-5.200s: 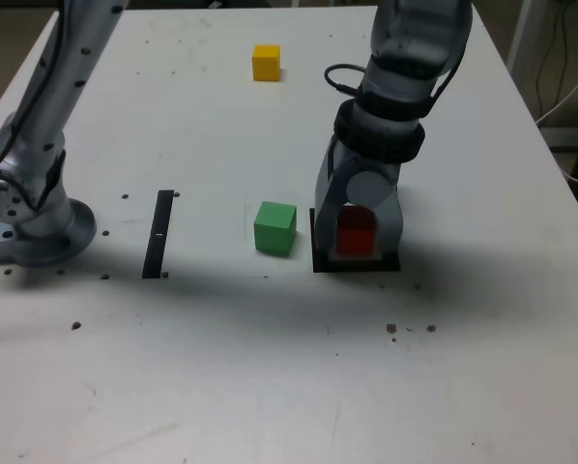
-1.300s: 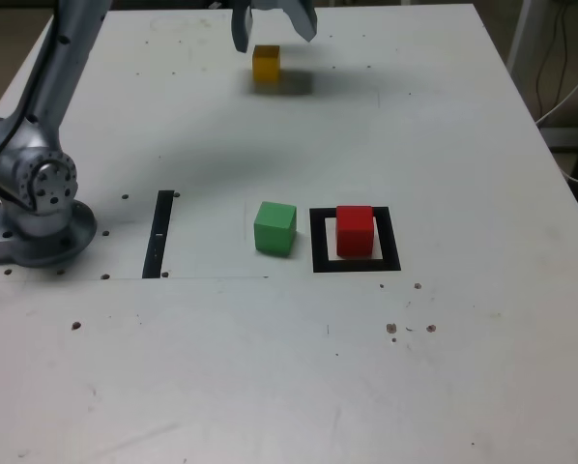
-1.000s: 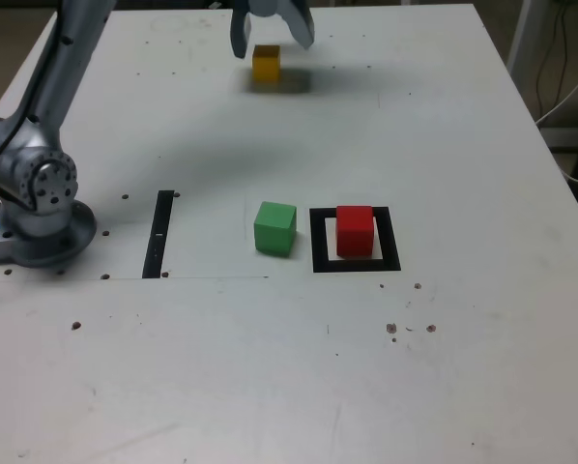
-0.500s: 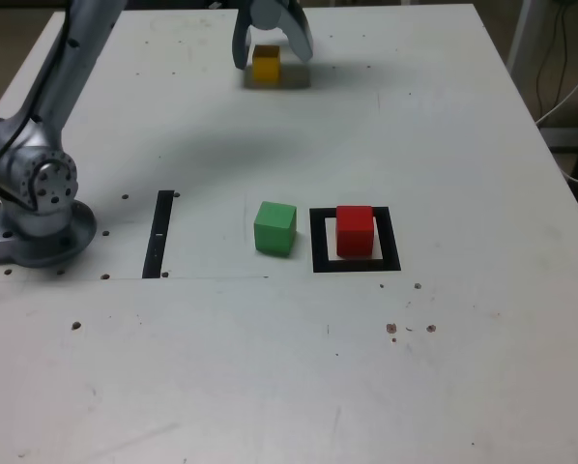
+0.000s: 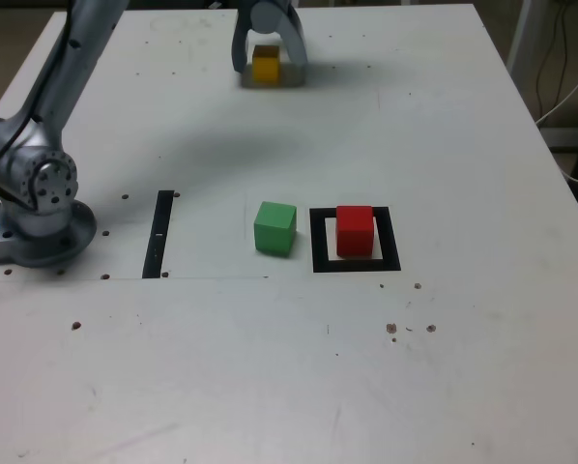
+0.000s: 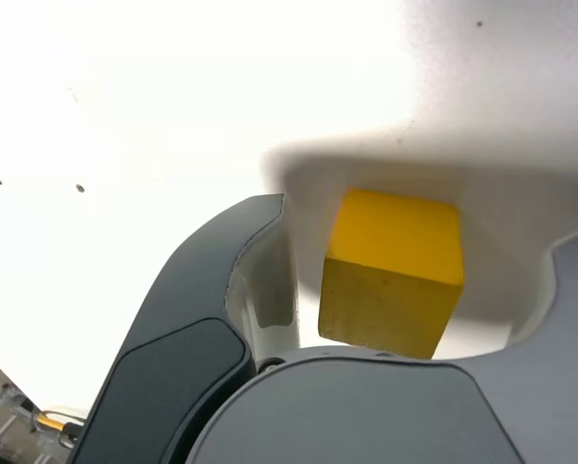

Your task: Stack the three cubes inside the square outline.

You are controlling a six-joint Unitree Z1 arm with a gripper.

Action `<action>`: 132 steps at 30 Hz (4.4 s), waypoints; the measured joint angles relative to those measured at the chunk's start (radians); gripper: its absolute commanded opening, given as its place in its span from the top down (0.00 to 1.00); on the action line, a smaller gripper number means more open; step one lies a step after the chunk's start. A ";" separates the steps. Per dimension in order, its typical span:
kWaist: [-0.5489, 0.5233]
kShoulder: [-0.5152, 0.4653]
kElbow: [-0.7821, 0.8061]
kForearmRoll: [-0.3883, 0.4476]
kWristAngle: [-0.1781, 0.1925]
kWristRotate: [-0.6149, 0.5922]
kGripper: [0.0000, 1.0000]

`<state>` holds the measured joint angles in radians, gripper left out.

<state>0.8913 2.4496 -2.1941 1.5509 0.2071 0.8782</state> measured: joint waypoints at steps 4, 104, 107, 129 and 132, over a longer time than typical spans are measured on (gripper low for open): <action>0.000 0.001 0.001 -0.006 0.007 -0.005 0.59; -0.913 -0.365 0.372 0.030 -0.307 -0.775 0.64; -0.914 -0.354 0.363 0.030 -0.309 -0.778 0.64; -0.876 -0.251 0.325 0.007 -0.330 -0.775 0.64; -0.866 -0.250 0.329 0.005 -0.330 -0.770 0.64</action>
<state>0.0249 2.1994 -1.8652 1.5562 -0.1232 0.1085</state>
